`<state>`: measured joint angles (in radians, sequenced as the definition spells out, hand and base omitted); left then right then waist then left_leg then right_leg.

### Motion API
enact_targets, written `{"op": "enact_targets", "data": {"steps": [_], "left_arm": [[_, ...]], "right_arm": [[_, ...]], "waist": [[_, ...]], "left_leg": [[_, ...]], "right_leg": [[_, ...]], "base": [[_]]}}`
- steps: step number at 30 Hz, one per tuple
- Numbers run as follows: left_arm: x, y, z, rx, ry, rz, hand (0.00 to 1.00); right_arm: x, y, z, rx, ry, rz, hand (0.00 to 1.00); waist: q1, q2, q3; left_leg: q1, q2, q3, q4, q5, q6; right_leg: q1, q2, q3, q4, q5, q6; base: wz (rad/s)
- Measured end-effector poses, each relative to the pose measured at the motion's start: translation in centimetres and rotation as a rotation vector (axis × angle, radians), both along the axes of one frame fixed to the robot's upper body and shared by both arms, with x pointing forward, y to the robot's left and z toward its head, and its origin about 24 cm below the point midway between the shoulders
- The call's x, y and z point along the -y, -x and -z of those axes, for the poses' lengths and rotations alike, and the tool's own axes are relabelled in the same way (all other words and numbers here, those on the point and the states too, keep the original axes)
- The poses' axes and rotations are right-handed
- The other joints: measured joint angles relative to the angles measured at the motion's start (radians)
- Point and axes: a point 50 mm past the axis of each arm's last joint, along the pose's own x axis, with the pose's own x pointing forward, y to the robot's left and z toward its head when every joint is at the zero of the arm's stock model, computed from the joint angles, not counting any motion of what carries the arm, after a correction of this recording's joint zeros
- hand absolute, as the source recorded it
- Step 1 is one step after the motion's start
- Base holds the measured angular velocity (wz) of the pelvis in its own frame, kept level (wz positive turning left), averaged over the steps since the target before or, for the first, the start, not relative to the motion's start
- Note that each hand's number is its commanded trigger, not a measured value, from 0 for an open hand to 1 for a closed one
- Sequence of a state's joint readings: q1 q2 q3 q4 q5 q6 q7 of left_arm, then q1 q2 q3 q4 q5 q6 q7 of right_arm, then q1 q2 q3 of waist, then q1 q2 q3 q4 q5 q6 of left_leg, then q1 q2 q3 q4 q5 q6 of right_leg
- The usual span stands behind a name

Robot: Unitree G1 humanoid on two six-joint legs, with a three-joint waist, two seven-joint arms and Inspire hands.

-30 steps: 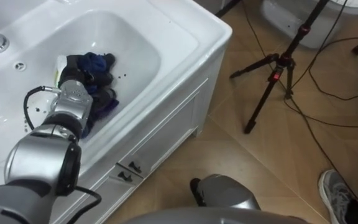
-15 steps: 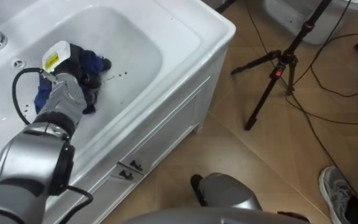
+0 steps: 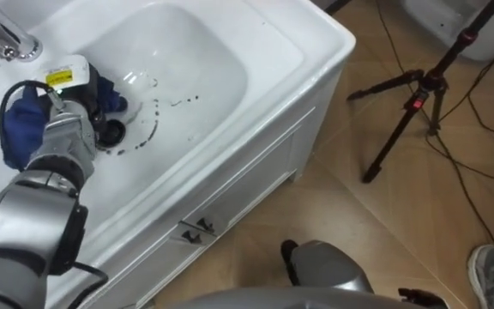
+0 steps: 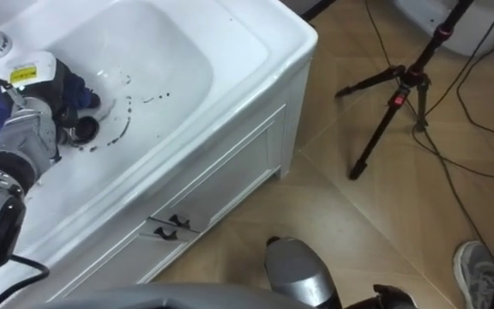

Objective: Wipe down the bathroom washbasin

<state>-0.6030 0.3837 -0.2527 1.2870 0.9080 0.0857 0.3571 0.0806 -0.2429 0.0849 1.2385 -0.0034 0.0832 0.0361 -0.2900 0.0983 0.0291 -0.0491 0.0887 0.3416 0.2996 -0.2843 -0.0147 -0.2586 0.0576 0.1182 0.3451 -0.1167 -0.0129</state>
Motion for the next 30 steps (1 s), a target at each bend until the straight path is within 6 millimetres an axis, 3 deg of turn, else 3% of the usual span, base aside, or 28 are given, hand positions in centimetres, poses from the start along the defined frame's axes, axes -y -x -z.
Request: {"op": "enact_targets", "data": {"steps": [4,12,15,17,20,26,30], "left_arm": [[-0.3,0.7,0.5,0.001,0.003,-0.014,1.0],[-1.1,4.2,3.5,-0.062,0.089,-0.113,1.0],[-1.3,4.5,3.7,-0.029,0.167,-0.189,1.0],[-1.6,5.3,4.2,-0.007,0.256,-0.278,1.0],[-2.0,6.4,4.8,0.036,0.376,-0.392,1.0],[-1.7,6.9,5.4,0.136,0.614,-0.568,1.0],[-0.9,7.1,6.0,0.17,0.732,-0.646,1.0]], "right_arm": [[0.0,-0.1,0.0,0.006,0.003,0.005,0.0],[0.1,0.2,0.0,-0.002,0.02,0.078,0.0],[0.0,0.5,0.1,-0.008,0.02,0.098,0.0],[0.1,0.6,0.1,-0.009,0.02,0.097,0.0],[0.1,0.7,0.1,-0.012,0.019,0.096,0.0],[0.1,1.2,0.2,-0.025,0.019,0.101,0.0],[0.1,1.5,0.2,-0.031,0.03,0.104,0.0]], "waist": [[0.002,-0.001,-0.0002],[0.018,0.001,-0.0049],[0.051,-0.01,-0.0132],[0.054,-0.02,-0.0222],[0.062,-0.031,-0.029],[0.084,-0.043,-0.025],[0.095,-0.04,-0.027]], "left_leg": [[0.008,-0.002,-0.019,-0.001,0.003,0.0],[0.039,-0.015,-0.062,-0.024,0.015,0.0],[0.046,-0.017,-0.062,-0.032,0.022,-0.002],[0.067,-0.017,-0.067,-0.042,0.025,-0.005],[0.089,-0.016,-0.07,-0.048,0.027,-0.007],[0.094,-0.017,-0.068,-0.058,0.027,-0.007],[0.095,-0.017,-0.069,-0.067,0.028,-0.009]], "right_leg": [[0.018,-0.005,-0.016,-0.002,-0.006,0.0],[0.048,-0.026,-0.063,0.0,-0.024,-0.004],[0.052,-0.027,-0.063,0.002,-0.025,-0.005],[0.071,-0.025,-0.064,-0.003,-0.026,-0.007],[0.091,-0.025,-0.07,-0.003,-0.03,-0.01],[0.098,-0.024,-0.068,0.0,-0.033,-0.009],[0.096,-0.022,-0.068,-0.002,-0.03,-0.011]], "base": [[0.15],[0.17],[0.02],[0.0],[0.01],[0.0],[-0.01]]}}
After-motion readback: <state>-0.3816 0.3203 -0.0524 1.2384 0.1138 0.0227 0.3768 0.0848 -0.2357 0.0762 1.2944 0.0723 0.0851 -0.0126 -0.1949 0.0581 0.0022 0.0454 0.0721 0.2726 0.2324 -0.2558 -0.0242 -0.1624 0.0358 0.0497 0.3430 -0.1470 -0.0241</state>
